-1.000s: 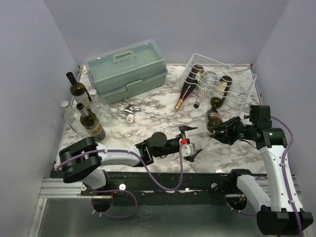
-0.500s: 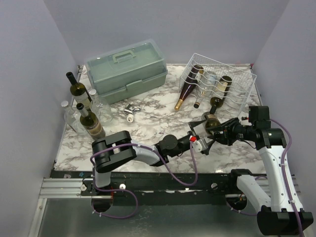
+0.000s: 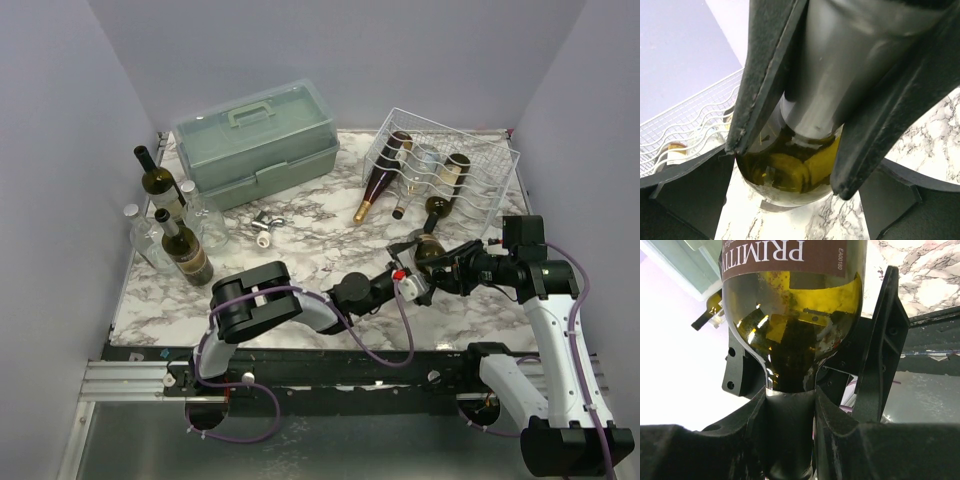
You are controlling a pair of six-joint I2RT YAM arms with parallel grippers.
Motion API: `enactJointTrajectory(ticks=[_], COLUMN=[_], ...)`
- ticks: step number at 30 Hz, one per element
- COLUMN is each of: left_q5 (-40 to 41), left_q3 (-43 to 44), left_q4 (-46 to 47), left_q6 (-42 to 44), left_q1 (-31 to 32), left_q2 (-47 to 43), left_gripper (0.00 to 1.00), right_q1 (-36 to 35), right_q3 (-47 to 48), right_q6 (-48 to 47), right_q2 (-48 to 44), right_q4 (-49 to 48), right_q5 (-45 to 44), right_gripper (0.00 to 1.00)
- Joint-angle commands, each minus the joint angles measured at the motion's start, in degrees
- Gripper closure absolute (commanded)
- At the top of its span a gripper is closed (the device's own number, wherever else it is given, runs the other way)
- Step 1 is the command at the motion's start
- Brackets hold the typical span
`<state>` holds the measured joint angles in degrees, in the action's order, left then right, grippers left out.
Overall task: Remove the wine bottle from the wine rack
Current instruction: Place the wine bottle at the center of the board.
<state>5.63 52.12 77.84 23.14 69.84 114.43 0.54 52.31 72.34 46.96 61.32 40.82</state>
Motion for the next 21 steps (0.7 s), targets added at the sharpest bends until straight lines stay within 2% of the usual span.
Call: enactJointTrajectory(ticks=[1,13,15,21], left_q5=[1.3,1.2,1.7,2.4], left_q3=[1.5,4.5,4.4,2.2], left_q4=[3.4,4.0,4.0,4.1], left_q6=[-1.9,-3.1,-3.3,-4.1], left_q1=[-0.4,-0.4,-0.4,-0.3], left_q2=[1.5,4.0,4.1,3.7], left_gripper=[0.01,0.03,0.07,0.30], right_q1=[-0.3,-0.3,-0.2,-0.2], right_q3=[0.3,-0.2,-0.2,-1.1], right_q6=[-0.1,0.3,0.3,0.6], right_q2=[-0.5,0.0,0.0,-0.1], right_q4=[-4.0,-4.0,-4.1,-4.4], right_q5=[3.8,3.8,3.8,4.0], right_gripper=[1.00,1.00,0.99,0.95])
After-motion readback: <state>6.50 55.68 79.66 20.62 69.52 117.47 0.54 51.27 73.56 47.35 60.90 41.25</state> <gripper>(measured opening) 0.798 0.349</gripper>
